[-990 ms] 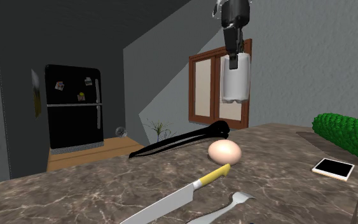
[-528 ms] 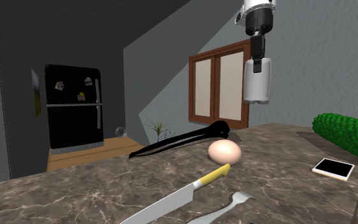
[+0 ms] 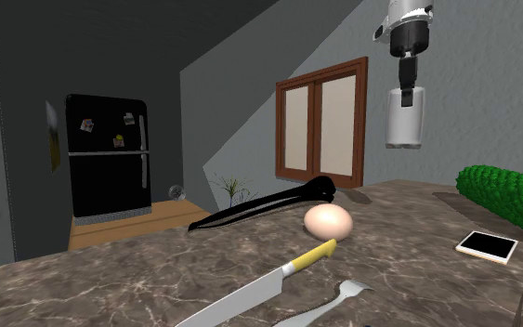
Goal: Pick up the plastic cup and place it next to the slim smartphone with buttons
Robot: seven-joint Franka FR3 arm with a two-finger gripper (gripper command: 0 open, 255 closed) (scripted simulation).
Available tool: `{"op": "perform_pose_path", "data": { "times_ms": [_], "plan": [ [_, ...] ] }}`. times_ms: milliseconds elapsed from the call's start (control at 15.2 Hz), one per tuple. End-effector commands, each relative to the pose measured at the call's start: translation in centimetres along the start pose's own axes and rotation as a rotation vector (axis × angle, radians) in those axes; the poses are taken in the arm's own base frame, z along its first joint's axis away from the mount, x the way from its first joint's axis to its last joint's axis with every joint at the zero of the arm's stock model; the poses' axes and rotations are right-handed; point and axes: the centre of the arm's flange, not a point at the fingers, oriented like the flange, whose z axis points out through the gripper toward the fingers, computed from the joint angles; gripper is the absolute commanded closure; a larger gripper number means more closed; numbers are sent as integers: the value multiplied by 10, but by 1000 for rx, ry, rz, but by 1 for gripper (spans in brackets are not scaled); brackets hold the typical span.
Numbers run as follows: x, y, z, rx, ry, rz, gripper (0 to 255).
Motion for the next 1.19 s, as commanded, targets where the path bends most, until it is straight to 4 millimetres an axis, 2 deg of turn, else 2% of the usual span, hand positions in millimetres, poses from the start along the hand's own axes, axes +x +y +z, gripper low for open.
{"op": "perform_pose_path", "data": {
  "times_ms": [0, 990, 1122],
  "plan": [
    [-15, 23, 1, -1, 0, -2, 255],
    [-119, 192, -5, -1, 0, -2, 255],
    [-119, 192, 6, -1, 0, -2, 255]
  ]
}}
